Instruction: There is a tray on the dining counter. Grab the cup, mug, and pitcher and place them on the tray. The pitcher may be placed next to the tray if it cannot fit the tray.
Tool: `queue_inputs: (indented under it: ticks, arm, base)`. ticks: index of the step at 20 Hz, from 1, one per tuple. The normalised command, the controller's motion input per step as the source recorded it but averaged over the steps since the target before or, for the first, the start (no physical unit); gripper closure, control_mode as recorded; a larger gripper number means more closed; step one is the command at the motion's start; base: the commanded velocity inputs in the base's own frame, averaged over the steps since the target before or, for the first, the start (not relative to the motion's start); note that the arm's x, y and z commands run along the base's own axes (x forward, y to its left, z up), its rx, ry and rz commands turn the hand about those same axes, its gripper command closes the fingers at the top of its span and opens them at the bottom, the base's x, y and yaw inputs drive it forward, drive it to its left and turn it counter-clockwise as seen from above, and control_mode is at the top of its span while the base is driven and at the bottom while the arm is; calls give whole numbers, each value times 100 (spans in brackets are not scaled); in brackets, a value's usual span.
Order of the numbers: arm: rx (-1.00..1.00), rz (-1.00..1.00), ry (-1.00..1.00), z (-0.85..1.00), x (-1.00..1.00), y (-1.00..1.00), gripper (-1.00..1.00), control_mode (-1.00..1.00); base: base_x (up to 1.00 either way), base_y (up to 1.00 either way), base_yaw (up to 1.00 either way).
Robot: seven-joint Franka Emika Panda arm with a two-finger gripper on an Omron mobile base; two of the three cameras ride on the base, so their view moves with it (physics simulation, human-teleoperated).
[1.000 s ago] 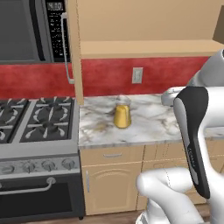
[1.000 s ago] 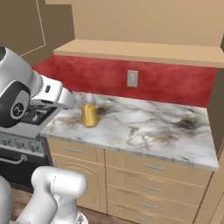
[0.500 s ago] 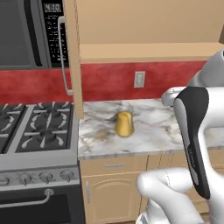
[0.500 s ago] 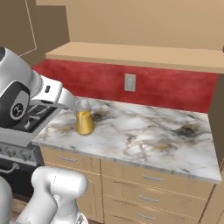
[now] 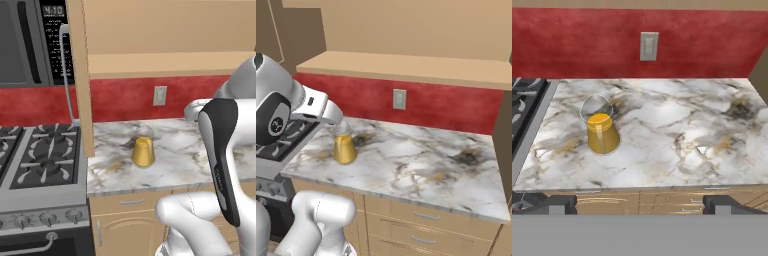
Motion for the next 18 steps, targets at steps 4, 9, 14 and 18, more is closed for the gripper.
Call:
queue_inputs:
  ticks: [4,9,14,18]
  arm:
    - [0,0,0,0,0,0,-100,100]
    - [0,0,0,0,0,0,-100,100]
    - [0,0,0,0,0,0,-100,100]
    - [1,0,0,-3,8,0,-100,-100]
  base:
    - [22,0,-14]
    - [16,0,-18]
    - [21,0,-9]
    - [23,0,0]
